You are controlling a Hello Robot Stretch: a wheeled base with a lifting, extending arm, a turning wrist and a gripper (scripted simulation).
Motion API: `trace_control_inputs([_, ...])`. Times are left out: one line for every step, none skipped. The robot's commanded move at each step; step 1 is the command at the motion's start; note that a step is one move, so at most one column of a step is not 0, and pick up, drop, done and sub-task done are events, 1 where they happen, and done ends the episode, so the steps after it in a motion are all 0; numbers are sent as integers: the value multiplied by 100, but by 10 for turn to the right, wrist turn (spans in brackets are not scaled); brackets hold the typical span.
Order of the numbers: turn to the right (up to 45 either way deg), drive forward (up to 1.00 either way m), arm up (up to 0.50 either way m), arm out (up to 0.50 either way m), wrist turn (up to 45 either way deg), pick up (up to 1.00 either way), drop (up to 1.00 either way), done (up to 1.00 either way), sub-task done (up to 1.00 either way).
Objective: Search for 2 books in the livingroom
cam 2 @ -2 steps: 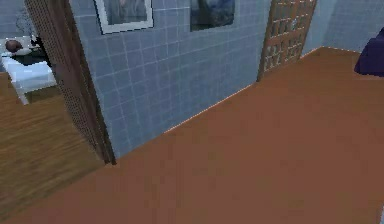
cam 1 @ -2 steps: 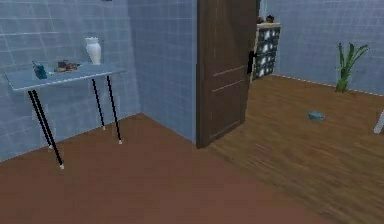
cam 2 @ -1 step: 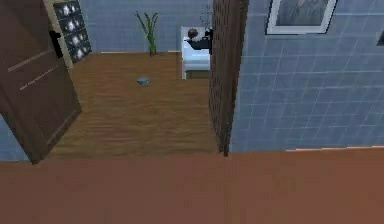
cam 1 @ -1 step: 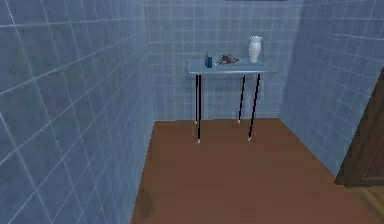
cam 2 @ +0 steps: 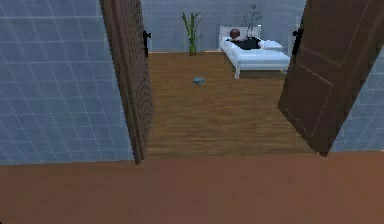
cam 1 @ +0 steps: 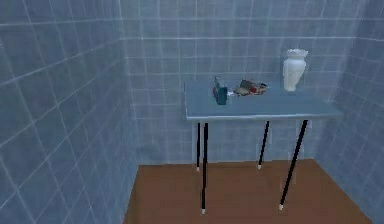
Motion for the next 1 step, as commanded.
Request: trace_control_inputs([-60, 0, 0, 0, 0, 0, 0, 0, 0])
